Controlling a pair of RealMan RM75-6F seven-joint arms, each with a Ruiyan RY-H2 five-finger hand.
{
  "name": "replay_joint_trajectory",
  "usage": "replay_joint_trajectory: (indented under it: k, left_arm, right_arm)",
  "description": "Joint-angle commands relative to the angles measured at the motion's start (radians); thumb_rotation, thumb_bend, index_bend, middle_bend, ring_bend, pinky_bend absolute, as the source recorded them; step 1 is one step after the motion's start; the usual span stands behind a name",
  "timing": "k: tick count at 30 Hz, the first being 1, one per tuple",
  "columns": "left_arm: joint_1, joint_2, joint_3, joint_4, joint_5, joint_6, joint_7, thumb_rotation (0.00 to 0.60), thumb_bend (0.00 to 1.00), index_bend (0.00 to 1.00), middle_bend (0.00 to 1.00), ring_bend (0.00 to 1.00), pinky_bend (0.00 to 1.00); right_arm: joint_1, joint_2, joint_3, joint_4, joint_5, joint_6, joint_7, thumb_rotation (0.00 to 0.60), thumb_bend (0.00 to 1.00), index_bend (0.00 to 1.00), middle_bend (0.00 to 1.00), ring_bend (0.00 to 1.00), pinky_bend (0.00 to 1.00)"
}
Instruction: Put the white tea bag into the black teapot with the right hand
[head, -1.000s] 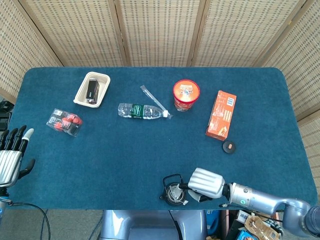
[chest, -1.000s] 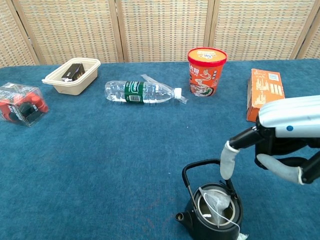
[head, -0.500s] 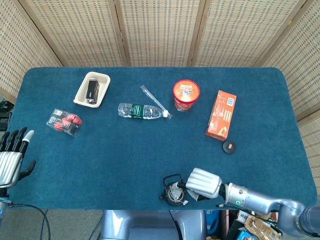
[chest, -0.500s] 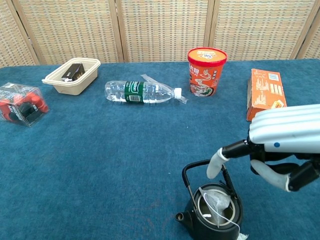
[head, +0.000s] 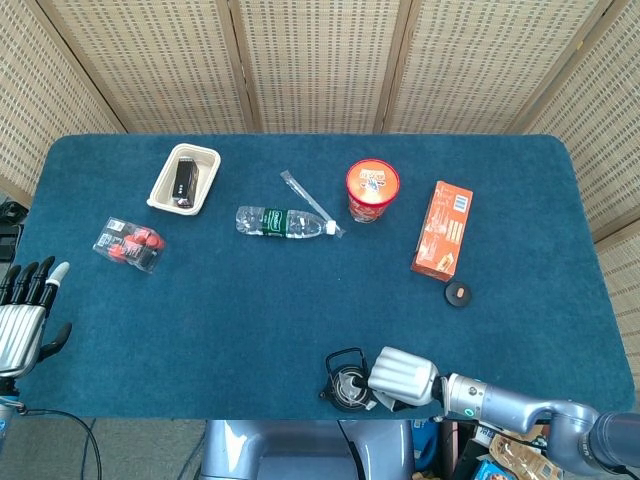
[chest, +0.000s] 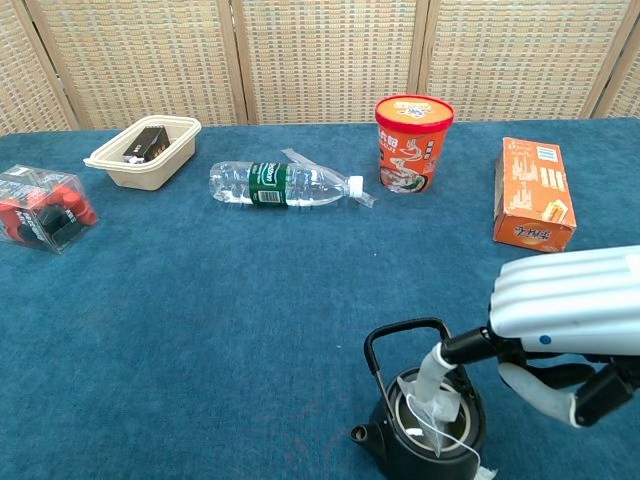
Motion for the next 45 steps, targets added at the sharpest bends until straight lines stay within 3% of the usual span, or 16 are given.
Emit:
replay_joint_trajectory:
  k: [1, 27, 45]
  left_arm:
    - [0.0, -0.001, 0.0, 0.001, 0.0, 0.0, -0.001, 0.6, 0.37, 0.03, 0.0, 0.0, 0.0]
    - [0.003, -0.005, 0.005, 0.01, 0.002, -0.001, -0.019, 0.6, 0.37, 0.03, 0.0, 0.0, 0.0]
    - [0.003, -0.012, 0.005, 0.029, 0.007, -0.001, -0.041, 0.6, 0.37, 0.03, 0.0, 0.0, 0.0]
  right_arm:
    - [-0.001, -0.005, 0.001, 0.003, 0.005, 0.0, -0.01, 0.485, 1.0, 0.25, 0.99, 0.99, 1.0]
    - [-0.023, -0.072, -0.017, 0.035, 0.054, -0.06, -0.133, 0.487, 1.0, 0.25, 0.99, 0.99, 1.0]
    - [-0.033, 0.01, 0.002, -0.063, 0.085, -0.027, -0.176, 0.485, 1.0, 0.25, 0.99, 0.99, 1.0]
